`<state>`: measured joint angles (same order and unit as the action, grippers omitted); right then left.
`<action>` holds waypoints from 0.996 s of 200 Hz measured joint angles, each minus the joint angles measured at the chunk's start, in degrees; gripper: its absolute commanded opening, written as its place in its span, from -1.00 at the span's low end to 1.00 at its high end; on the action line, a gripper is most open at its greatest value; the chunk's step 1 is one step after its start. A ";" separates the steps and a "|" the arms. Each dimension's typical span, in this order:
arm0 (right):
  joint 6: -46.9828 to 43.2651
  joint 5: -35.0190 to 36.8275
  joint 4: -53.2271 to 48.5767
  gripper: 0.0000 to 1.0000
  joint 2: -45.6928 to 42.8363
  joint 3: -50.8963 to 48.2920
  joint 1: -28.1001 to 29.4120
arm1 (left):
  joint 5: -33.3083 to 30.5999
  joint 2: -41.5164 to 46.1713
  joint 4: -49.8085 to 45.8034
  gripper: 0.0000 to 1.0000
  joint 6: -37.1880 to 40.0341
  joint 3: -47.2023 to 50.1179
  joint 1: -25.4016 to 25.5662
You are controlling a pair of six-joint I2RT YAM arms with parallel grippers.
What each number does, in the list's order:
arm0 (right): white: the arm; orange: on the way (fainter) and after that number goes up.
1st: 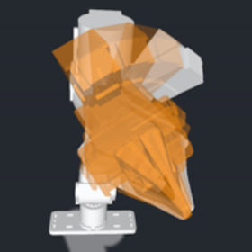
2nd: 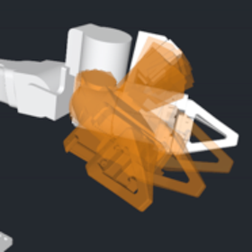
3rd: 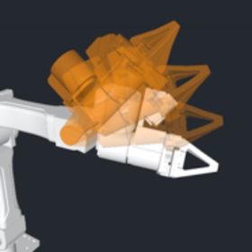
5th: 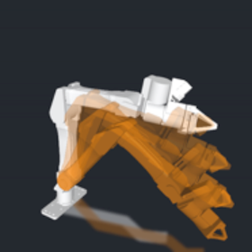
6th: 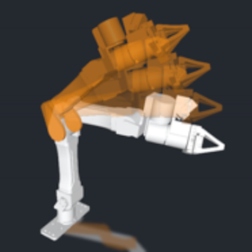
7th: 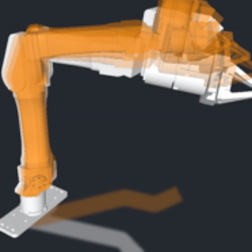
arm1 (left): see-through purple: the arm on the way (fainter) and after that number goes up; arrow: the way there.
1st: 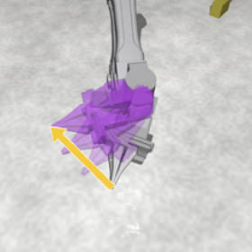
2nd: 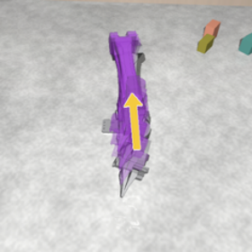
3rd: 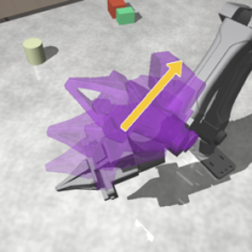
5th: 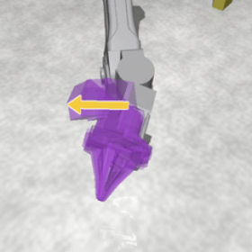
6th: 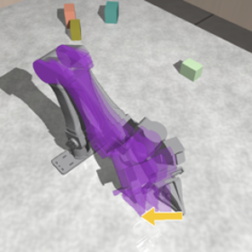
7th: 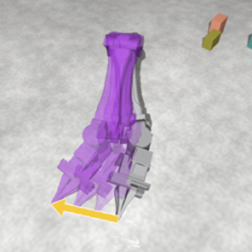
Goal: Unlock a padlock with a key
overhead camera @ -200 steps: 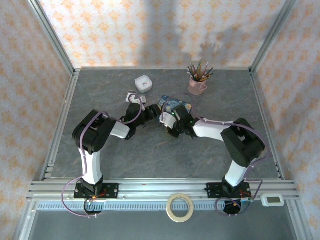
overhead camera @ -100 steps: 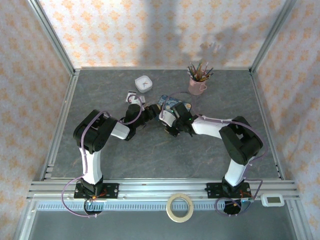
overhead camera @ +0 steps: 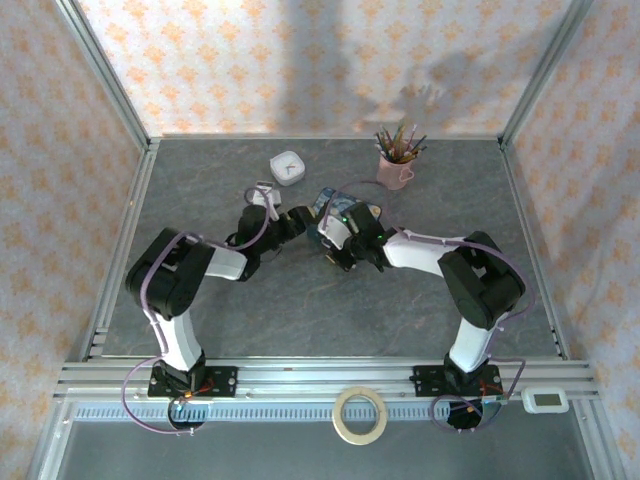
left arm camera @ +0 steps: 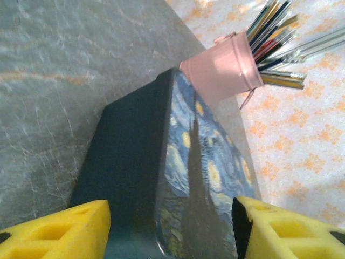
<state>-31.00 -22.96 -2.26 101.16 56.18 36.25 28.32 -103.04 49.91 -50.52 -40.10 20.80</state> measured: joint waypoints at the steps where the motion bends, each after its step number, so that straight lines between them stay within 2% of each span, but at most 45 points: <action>1: 0.11 -0.02 0.02 -1.00 0.00 0.04 -0.02 | 0.02 0.22 -0.22 0.20 0.13 0.00 -0.04; 32: 1.46 -0.11 0.31 -1.00 0.15 0.42 -0.09 | 0.07 7.41 -6.27 0.16 2.71 0.85 -1.44; 67: 2.14 -0.50 0.94 -1.00 0.52 0.42 -0.11 | 0.17 10.25 -3.45 -0.01 -0.52 8.11 -0.35; 88: 2.54 -0.66 1.27 -1.00 0.52 0.42 -0.11 | -0.63 8.37 -0.17 -0.07 -4.48 11.37 2.95; 128: 2.99 -1.09 1.60 -1.00 0.52 0.42 -0.11 | -3.52 0.79 10.51 -0.16 -11.21 11.52 9.29; 199: 3.63 -1.97 2.60 -1.00 0.52 0.39 -0.11 | -7.85 -9.01 20.74 -0.27 -17.20 9.09 10.23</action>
<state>-27.38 -24.93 0.34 101.69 56.58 36.14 20.47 -112.05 70.65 -67.72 -31.00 31.03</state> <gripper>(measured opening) 0.103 0.372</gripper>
